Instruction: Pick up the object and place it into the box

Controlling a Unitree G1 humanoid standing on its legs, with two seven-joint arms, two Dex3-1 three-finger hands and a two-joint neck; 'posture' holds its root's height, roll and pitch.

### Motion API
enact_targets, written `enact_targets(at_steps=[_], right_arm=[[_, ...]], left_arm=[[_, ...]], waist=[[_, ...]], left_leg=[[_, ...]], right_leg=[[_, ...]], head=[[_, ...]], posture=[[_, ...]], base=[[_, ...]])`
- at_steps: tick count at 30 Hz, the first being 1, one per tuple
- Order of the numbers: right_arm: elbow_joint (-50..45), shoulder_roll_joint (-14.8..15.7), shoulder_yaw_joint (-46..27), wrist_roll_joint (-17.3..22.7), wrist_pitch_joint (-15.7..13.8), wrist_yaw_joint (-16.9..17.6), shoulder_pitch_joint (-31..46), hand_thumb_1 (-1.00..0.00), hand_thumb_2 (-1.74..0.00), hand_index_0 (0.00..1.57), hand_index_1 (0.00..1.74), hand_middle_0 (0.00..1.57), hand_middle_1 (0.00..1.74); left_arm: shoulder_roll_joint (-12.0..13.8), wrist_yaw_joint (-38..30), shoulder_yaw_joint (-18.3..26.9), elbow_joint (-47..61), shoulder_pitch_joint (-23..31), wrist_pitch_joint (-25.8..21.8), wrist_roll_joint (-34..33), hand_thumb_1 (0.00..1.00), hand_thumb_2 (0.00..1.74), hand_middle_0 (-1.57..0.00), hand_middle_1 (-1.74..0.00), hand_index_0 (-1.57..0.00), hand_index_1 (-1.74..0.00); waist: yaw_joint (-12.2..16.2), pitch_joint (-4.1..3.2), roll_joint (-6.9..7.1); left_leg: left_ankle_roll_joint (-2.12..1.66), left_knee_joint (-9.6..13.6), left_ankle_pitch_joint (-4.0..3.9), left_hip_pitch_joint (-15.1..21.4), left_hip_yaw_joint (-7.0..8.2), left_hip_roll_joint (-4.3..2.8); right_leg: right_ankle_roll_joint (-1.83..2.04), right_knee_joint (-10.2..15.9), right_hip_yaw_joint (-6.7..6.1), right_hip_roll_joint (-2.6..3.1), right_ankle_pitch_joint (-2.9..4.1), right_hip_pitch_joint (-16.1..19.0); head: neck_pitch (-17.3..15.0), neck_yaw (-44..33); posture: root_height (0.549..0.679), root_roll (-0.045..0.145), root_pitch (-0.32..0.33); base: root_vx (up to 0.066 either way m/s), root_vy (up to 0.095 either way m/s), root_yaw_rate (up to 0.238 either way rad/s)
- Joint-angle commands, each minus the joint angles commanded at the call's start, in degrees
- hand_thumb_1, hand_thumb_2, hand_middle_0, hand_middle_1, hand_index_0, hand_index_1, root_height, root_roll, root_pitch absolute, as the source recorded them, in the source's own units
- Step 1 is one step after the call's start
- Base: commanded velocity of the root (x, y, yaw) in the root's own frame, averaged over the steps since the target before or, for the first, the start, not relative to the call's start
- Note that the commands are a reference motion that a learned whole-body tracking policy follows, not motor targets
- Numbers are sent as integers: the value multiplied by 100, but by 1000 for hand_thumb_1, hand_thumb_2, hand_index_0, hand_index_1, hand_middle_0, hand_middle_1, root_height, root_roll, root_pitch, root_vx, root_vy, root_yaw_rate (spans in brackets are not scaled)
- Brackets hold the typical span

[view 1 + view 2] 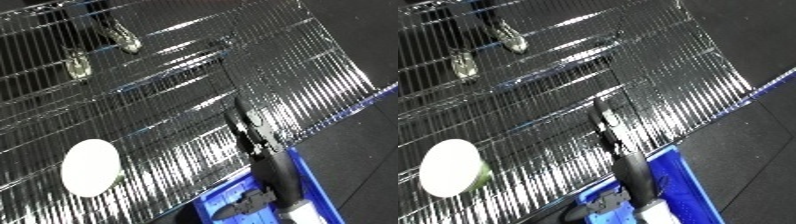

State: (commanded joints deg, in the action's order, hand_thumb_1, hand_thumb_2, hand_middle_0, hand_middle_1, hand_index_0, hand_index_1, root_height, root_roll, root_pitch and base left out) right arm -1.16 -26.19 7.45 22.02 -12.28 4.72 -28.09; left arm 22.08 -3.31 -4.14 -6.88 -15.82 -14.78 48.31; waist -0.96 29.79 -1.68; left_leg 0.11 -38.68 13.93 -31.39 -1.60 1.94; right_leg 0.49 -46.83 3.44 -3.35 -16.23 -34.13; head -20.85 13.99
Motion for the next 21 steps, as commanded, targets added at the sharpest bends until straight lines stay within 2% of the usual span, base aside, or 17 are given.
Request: enact_targets(at_steps=[2,3,5,8,14,21], right_arm=[[31,24,24,-15,6,0,-39,0,0,0,0,0,0],[88,62,67,-63,18,20,-112,0,0,0,0,0,0],[120,88,107,-111,32,59,-172,0,0,0,0,0,0],[144,117,168,-169,73,115,-227,0,0,0,0,0,0],[151,152,317,-323,218,243,-249,0,0,0,0,0,0],[175,166,457,-399,287,371,-285,0,0,0,0,0,0]], left_arm=[[7,13,0,-4,-13,11,-14,1000,1740,-1570,-1740,-1570,-1740],[21,53,-3,-4,-39,40,-45,1000,1740,-1570,-1740,-1570,-1740],[37,101,-13,1,-62,73,-64,1000,1740,-1570,-1740,-1570,-1740],[47,167,-48,-26,-99,102,-100,1000,1740,-1570,-1740,-1570,-1740],[67,290,-144,-86,-99,121,-224,1000,1740,-1570,-1740,-1570,-1740],[103,395,-208,-99,-38,174,-319,1000,1740,-1570,-1740,-1570,-1740]], waist=[[-40,0,10],[-116,0,30],[-184,0,45],[-267,0,72],[-408,0,123],[-508,0,143]], left_leg=[[-3,23,-27,1,-24,-1],[-11,83,-88,1,-64,-3],[-17,144,-148,-5,-93,-6],[-17,164,-194,-35,-132,1],[3,-18,-154,-131,-210,52],[20,-151,-107,-175,-239,88]], right_leg=[[7,4,33,-13,0,9],[21,25,100,-34,6,26],[32,43,160,-48,7,36],[36,34,226,-58,-7,40],[15,-45,339,-86,-56,41],[3,-101,412,-106,-93,66]], head=[[39,-143],[80,-298],[102,-439],[86,-684],[16,-978],[-69,-1017]], posture=[[634,61,115],[634,58,116],[634,55,118],[634,53,120],[632,52,117],[631,50,111]], base=[[26,-84,187],[19,-85,224],[14,-83,238],[17,-71,217],[35,-52,192],[36,-17,109]])
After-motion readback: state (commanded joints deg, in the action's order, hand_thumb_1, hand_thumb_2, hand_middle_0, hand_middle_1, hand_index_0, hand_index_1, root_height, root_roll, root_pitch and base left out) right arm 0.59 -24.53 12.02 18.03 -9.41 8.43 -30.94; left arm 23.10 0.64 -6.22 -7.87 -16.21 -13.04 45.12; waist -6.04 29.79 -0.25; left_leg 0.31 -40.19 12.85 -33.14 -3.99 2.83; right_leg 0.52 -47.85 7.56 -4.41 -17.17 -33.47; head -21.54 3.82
